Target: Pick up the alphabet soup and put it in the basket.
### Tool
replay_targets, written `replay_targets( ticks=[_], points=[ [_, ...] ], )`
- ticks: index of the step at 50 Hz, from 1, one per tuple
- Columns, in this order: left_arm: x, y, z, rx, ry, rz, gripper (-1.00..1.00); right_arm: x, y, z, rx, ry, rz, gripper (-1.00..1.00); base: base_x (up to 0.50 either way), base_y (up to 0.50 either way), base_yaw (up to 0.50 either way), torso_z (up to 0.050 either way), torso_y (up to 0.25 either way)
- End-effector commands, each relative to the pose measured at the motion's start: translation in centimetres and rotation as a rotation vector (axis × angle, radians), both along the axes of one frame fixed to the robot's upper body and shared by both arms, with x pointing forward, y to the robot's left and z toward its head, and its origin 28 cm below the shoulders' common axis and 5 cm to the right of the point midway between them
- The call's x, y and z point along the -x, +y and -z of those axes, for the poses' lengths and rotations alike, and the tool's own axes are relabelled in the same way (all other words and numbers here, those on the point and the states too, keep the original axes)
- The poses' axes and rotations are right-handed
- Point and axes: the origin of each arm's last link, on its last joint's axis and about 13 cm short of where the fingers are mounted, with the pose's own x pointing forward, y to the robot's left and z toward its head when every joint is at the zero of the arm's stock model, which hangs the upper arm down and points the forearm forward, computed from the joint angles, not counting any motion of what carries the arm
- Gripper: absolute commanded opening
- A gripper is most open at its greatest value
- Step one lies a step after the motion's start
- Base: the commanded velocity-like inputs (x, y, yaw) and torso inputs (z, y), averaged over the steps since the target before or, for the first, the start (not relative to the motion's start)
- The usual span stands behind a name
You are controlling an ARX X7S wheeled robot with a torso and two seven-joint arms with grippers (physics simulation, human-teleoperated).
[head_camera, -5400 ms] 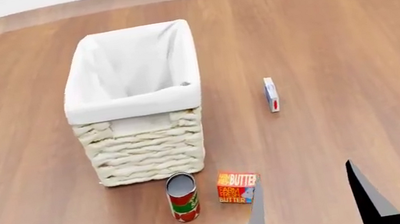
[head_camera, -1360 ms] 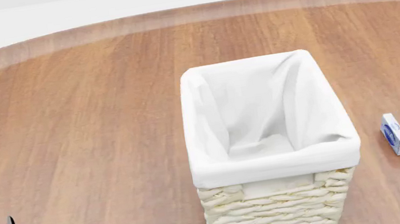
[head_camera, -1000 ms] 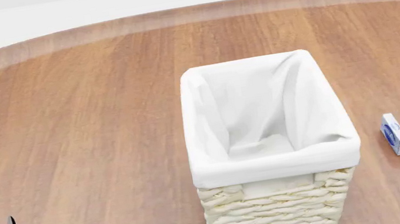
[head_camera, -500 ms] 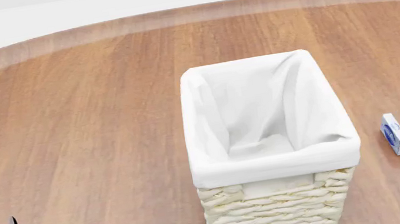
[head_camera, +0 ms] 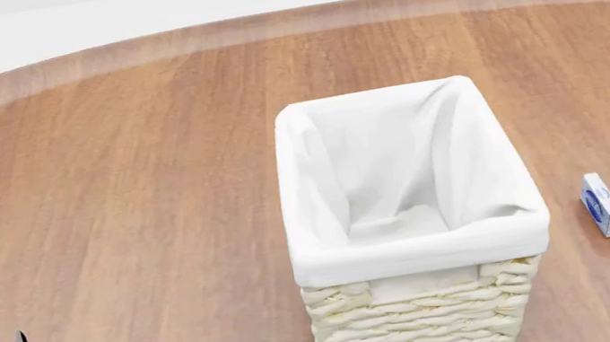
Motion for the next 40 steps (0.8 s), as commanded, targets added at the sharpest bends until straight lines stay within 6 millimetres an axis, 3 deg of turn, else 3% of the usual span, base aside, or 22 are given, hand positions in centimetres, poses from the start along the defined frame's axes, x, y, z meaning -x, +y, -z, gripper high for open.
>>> replay_targets(
  ticks=[1, 2, 17, 22, 29, 40],
  points=[
    [0.0, 0.0, 0.0, 0.001, 0.001, 0.0, 1.0, -0.3, 0.2, 0.7, -0.012, 0.006, 0.011, 1.0, 0.0, 0.0, 0.0, 0.0, 0.0],
    [0.0, 0.0, 0.0, 0.001, 0.0, 0.0, 1.0, -0.3, 0.2, 0.7, -0.012, 0.005, 0.01, -1.0, 0.0, 0.0, 0.0, 0.0, 0.0],
    [0.0, 0.0, 0.1, 0.001, 0.001, 0.001, 1.0, -0.8, 0.7, 0.0, -0.015, -0.016, -0.009, -1.0, 0.0, 0.0, 0.0, 0.0, 0.0],
    [-0.1, 0.0, 0.1, 0.004, 0.002, 0.003, 1.0, -1.6, 0.9, -3.3, 0.018, -0.091, -0.047, -1.0, 0.0, 0.0, 0.0, 0.0, 0.0],
    [-0.1, 0.1, 0.1, 0.006, 0.002, 0.002, 1.0, -2.8, 1.1, -9.5, 0.053, -0.238, -0.095, -1.0, 0.0, 0.0, 0.0, 0.0, 0.0],
    [0.0, 0.0, 0.0, 0.01, 0.002, 0.005, 1.0, -3.5, 1.3, -13.0, 0.092, -0.336, -0.129, -1.0, 0.0, 0.0, 0.0, 0.0, 0.0]
  ],
)
